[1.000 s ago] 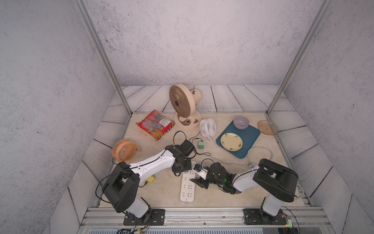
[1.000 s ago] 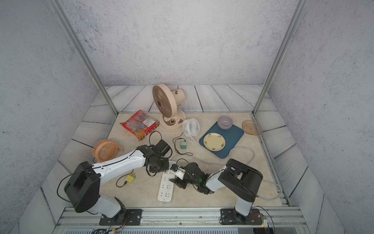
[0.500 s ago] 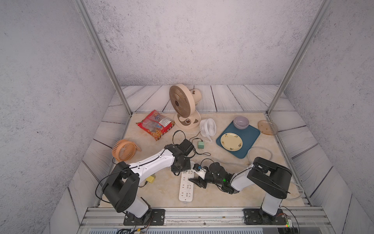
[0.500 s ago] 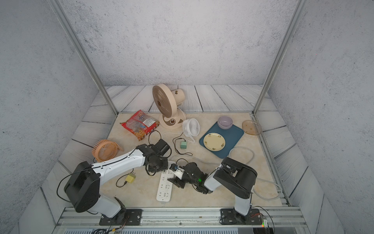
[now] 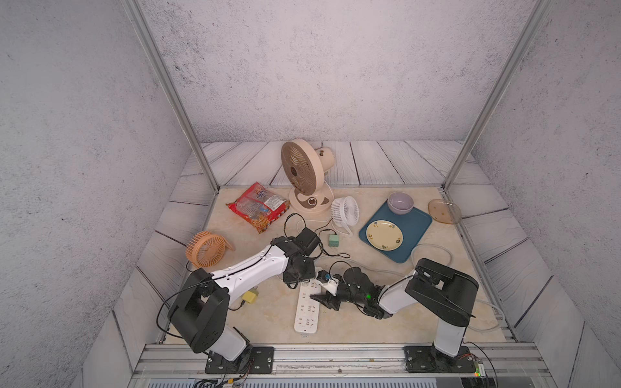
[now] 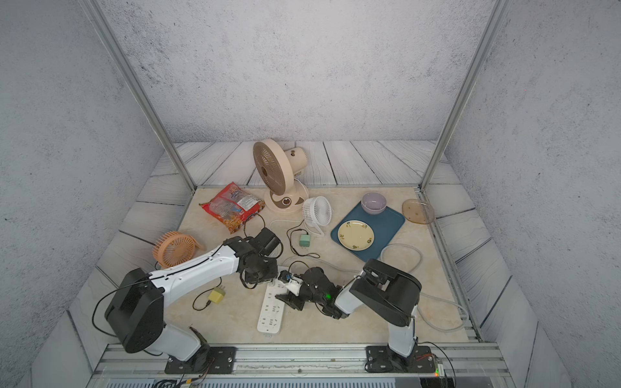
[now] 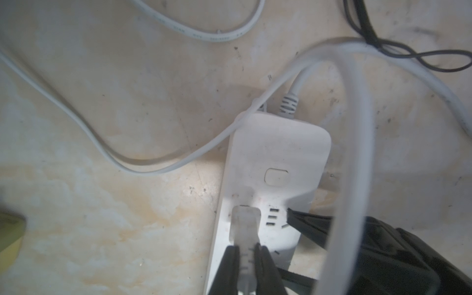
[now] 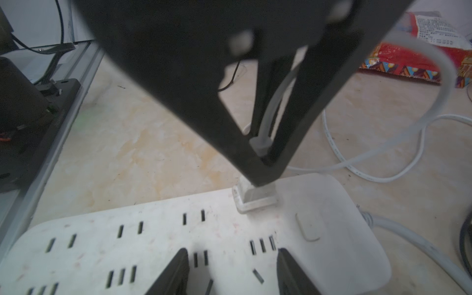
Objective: Unplug the desk fan from the power strip
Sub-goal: Remove the plug from the socket, then place the plug at the center of the board.
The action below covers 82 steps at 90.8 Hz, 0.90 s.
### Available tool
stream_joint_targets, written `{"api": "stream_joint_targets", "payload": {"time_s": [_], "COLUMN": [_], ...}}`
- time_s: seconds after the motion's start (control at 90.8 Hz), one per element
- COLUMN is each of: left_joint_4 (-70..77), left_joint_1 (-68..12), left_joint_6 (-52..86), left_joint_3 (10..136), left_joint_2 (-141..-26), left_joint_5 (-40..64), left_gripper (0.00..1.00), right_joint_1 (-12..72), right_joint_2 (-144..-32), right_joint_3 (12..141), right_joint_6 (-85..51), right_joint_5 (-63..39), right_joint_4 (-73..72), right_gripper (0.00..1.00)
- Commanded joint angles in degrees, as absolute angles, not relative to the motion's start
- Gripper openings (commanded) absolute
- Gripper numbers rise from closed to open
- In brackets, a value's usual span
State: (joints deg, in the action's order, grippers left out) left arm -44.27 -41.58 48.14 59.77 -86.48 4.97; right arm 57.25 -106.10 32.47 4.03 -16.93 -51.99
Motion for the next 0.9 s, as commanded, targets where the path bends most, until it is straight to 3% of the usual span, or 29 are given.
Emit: {"api": "stream_joint_targets", "payload": {"time_s": [0.0,0.396,0.749,0.892], "left_joint_4": [-34.6,-41.9,-48.1,-46.8], "left_joint_1": [-44.0,-39.0,-25.0,-19.4], "left_joint_6": [49.5,45.2,37.1,35.4], "left_joint_3": [61.6,61.5,64.2,67.3], "left_joint_2": [-86.5,-82.7,-76.8,-78.7], "left_joint_5": [12.1,6.7,6.4,9.1], "left_gripper": [0.00,0.00,0.00,0.00], "right_joint_1": [59.2,59.4,59.4,59.3], "right_joint_2": [-110.7,-108.9,-90.8,-82.8], "right_joint_3": [33.6,31.6,35.0,34.6], "right_joint_6": [2.9,-0.5,-5.8,-8.6], "right_joint_5": [-15.2,-13.3,-9.0,-2.8], "right_joint_4": [-33.5,-35.6,-29.9,-27.3], "right_gripper": [0.55,0.55,0.65,0.67]}}
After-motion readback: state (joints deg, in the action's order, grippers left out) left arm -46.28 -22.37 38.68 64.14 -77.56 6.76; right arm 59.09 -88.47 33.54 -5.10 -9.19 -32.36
